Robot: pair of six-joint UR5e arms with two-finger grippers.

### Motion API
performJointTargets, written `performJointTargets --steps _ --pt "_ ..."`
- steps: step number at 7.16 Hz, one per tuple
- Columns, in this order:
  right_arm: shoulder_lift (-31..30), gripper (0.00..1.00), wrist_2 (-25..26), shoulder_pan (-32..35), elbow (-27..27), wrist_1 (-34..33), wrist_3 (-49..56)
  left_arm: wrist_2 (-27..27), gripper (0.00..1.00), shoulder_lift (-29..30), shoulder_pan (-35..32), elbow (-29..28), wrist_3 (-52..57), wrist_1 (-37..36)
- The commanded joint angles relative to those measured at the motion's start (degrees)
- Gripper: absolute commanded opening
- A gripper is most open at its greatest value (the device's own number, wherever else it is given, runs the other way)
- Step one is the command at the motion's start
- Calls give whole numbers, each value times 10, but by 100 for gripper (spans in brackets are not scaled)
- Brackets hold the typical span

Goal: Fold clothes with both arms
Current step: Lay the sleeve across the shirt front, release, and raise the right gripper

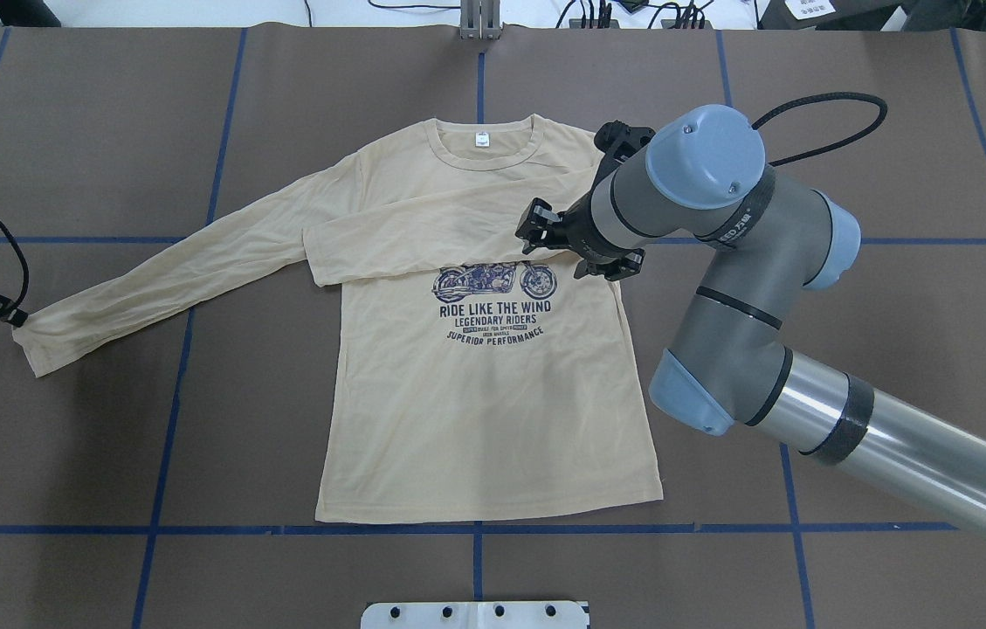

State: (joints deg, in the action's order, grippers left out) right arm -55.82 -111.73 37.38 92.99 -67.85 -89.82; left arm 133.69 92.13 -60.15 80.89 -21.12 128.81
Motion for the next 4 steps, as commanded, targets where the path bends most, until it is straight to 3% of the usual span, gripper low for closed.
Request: performJointTargets --steps 1,3,4 --pt "-2 77 2 5 5 -1 0 2 0 -10 -5 44 -2 -5" --pt "-84 77 -26 36 84 -4 18 -2 0 -24 -16 156 -97 -10" --pt "-122 77 -40 52 106 -4 51 -4 0 0 -22 175 -187 -10"
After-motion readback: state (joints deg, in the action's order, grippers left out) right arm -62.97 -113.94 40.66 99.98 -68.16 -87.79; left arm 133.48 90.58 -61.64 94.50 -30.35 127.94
